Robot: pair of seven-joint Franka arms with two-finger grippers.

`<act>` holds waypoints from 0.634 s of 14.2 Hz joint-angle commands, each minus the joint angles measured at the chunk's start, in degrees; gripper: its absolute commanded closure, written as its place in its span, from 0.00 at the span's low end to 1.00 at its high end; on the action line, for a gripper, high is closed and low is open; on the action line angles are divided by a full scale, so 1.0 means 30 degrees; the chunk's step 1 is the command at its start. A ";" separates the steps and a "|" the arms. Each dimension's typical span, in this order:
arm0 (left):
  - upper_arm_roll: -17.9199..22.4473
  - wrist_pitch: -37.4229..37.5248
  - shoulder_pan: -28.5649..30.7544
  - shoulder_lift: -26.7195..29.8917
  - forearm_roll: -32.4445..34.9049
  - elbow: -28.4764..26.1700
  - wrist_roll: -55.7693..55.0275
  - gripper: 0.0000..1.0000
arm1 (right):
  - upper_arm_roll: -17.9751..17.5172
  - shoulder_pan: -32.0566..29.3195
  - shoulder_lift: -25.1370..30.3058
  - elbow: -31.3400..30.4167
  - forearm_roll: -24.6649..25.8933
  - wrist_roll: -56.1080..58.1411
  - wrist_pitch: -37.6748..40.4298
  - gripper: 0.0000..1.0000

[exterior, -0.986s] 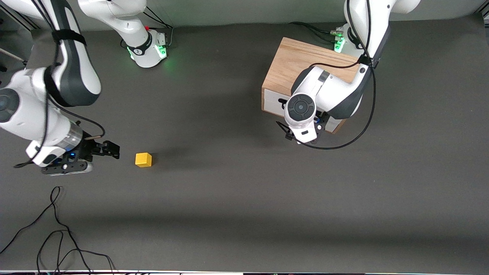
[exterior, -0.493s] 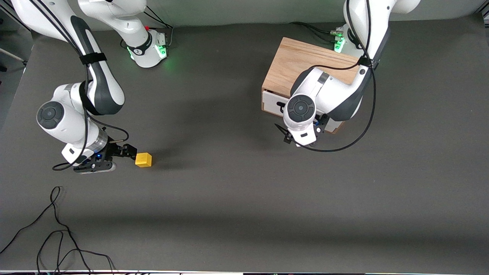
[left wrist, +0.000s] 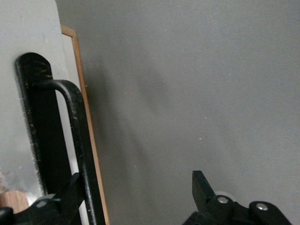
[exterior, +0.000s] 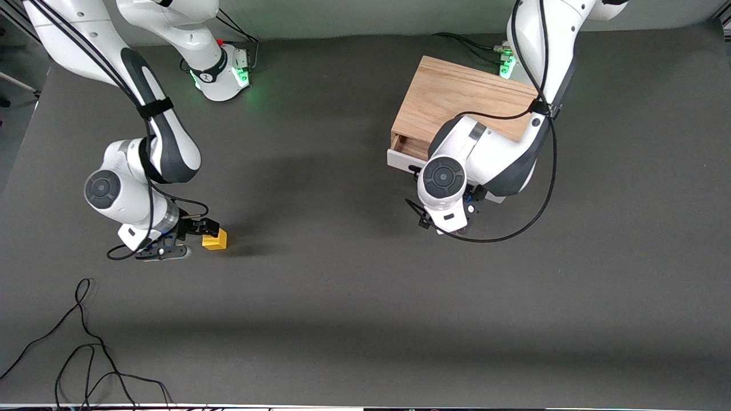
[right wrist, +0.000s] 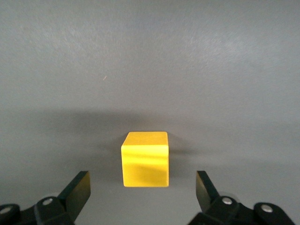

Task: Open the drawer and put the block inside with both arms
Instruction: 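Close the right gripper on the yellow cube while the left gripper pulls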

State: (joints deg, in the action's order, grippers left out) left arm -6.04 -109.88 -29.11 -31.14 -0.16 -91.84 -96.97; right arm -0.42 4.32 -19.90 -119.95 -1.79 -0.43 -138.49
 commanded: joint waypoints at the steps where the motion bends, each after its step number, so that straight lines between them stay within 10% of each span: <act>1: 0.0137 -0.0521 -0.0111 -0.1426 0.0319 0.2132 0.0185 0.00 | 0.0080 0.0200 -0.0922 -0.0240 -0.0429 0.0259 -0.1117 0.00; 7: 0.0166 -0.2510 -0.0111 -0.2072 0.0524 0.2780 0.0185 0.00 | 0.0080 0.0230 -0.1687 -0.0945 -0.0429 0.0259 -0.2791 0.01; 9: 0.0166 -0.2922 -0.0111 -0.2072 0.0524 0.2839 0.0185 0.00 | 0.0080 0.0230 -0.1687 -0.0945 -0.0429 0.0259 -0.2791 0.18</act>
State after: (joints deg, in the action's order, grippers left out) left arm -5.85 -113.42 -29.07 -34.05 0.41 -87.52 -96.92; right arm -0.42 4.53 -25.51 -122.35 -1.89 -0.43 -146.13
